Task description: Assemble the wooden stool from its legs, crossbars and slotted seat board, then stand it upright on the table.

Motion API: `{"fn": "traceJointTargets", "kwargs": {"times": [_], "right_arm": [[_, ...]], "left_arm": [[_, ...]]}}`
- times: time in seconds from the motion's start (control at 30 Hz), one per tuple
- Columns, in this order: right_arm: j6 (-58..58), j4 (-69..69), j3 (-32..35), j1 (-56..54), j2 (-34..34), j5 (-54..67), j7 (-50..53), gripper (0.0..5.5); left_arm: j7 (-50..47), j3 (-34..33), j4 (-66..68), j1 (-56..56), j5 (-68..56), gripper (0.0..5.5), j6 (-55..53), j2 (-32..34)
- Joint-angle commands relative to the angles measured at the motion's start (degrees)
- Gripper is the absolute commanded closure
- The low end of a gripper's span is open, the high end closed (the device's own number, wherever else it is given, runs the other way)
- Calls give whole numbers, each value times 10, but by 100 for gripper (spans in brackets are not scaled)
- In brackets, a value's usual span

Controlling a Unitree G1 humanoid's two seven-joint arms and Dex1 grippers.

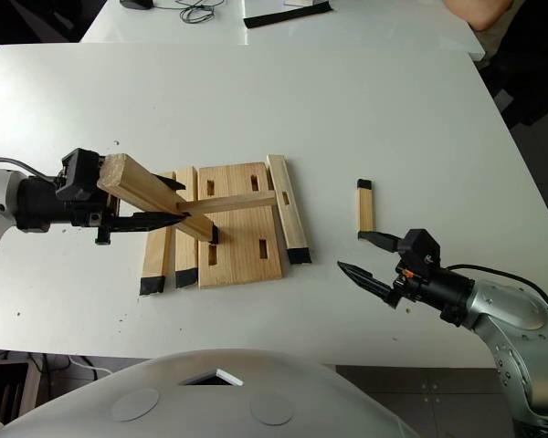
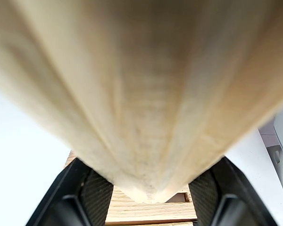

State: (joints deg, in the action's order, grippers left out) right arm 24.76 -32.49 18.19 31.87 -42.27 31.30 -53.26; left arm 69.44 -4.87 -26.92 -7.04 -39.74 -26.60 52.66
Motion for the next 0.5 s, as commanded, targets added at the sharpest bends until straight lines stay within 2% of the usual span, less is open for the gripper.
{"fn": "traceJointTargets", "kwargs": {"times": [0.03, 0.23, 0.5], "right_arm": [[4, 9, 8, -14, -12, 3, -4, 173], [6, 17, 12, -17, -17, 3, -8, 173], [1, 24, 14, -11, -6, 2, 1, 173]], "left_arm": [[-11, -6, -17, 3, -12, 343, -25, 9], [-13, -27, -46, 18, -47, 343, -57, 18], [3, -27, -31, 18, -32, 343, -44, 22]]}}
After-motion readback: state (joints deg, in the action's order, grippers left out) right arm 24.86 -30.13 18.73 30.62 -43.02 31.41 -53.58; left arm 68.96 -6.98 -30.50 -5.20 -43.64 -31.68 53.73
